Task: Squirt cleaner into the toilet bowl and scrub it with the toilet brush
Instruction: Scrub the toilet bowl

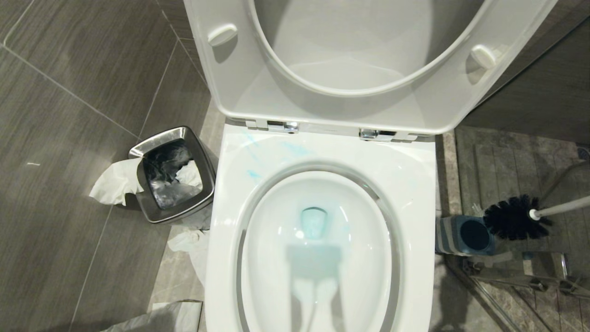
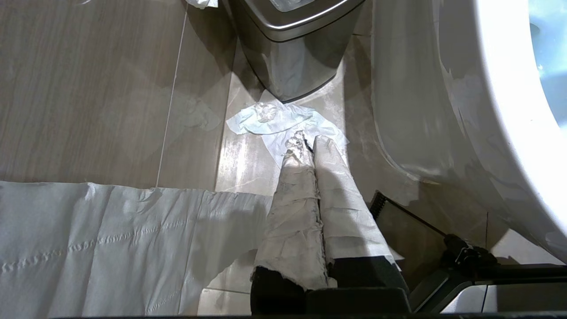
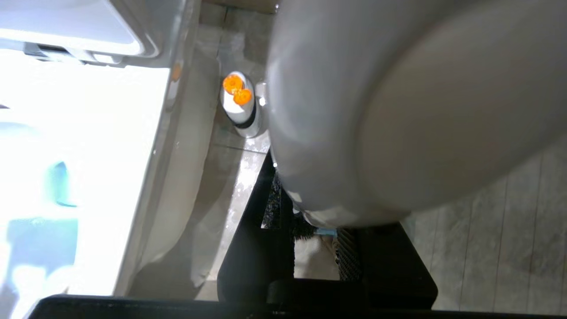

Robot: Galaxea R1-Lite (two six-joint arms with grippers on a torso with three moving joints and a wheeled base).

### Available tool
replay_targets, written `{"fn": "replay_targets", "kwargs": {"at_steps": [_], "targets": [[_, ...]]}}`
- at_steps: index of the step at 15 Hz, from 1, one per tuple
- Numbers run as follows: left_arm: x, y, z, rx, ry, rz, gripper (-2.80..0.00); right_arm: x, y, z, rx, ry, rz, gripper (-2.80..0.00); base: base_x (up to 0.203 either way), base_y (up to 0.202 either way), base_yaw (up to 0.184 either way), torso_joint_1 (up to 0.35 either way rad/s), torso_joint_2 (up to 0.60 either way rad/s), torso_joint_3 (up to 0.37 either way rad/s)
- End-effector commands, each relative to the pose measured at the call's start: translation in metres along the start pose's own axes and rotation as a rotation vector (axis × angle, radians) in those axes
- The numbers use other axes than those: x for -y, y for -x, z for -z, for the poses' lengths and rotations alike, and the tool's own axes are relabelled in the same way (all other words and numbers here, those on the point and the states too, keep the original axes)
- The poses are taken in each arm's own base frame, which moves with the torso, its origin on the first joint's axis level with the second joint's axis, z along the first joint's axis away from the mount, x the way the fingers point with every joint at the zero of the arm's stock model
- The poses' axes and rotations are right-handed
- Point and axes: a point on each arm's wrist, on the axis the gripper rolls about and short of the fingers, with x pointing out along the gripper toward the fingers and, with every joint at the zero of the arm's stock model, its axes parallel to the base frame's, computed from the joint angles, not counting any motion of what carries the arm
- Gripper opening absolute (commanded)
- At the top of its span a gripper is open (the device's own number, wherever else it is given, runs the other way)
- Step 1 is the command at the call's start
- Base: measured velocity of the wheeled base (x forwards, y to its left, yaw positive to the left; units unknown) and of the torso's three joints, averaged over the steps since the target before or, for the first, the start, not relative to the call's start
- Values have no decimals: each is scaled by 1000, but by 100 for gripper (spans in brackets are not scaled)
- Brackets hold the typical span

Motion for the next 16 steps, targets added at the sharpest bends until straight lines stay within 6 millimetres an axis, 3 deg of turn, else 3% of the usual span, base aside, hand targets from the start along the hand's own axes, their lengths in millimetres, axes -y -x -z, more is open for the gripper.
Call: {"fn": "replay_targets", "kwargs": {"at_steps": [1,11,16], "targets": [[0,0,0,-1,1,0,-280,-1,5,-13,36,14,-2,-280,0,0,0,0,0,0],[0,0,0,-1,-1,0,-280,0,2,-11,23,8,42,-280,0,0,0,0,0,0],[0,0,0,-1,-4,0,-280,0,3,-10,5,3,41,-280,0,0,0,3,2,154]]}}
